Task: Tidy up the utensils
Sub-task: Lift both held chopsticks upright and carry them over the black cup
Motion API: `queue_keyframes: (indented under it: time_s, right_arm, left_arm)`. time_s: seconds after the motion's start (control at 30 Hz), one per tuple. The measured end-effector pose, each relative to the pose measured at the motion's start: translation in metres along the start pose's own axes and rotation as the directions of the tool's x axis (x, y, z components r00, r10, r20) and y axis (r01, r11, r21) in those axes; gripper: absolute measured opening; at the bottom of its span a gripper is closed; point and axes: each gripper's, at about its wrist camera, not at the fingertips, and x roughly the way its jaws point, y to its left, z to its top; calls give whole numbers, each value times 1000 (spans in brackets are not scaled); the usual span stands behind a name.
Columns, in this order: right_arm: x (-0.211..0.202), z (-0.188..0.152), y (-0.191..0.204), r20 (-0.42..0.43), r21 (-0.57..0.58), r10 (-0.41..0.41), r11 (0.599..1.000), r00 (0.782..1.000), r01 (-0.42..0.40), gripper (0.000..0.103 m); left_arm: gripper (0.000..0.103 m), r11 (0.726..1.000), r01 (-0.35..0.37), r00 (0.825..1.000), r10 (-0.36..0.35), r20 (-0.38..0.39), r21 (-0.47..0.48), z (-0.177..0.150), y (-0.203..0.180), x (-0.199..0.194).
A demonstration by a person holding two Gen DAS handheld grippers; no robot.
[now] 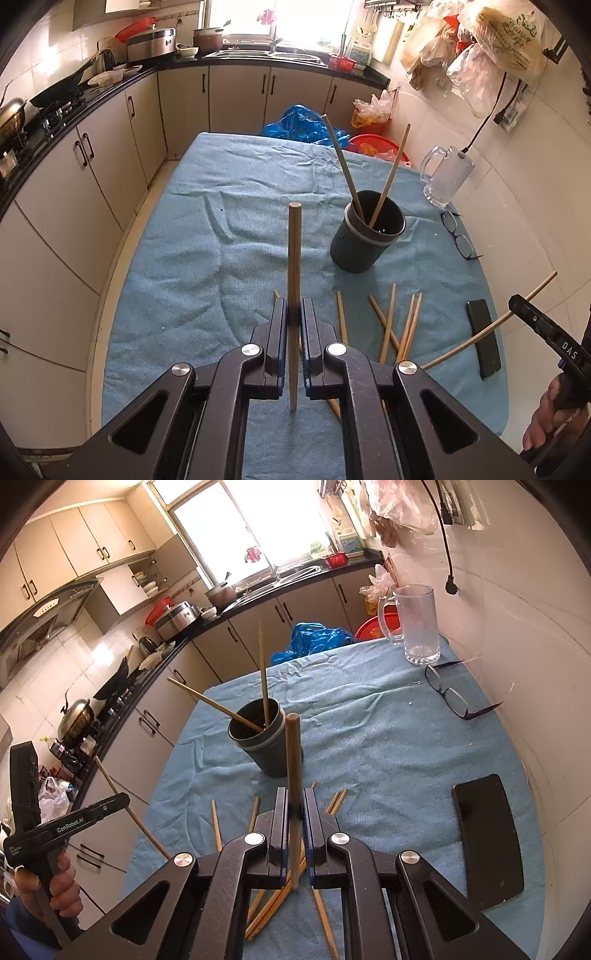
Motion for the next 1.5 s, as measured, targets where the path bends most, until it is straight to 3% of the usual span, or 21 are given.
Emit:
queue_keyframes:
  time_s: [0.47,1.0,1.5]
  right_arm:
    - [-17,15,-6,39,32,14,999,999,-15,8]
    - [-30,78,19,144,38,81,995,986,-87,8]
    - [-4,136,33,196,62,55,996,979,-68,8]
  left_arm:
    - [6,1000,25,998,-25,55,-1,22,-2,-22]
    - [6,989,138,983,-143,119,51,79,-33,-49]
    - [6,990,133,979,-138,149,39,136,-46,-29]
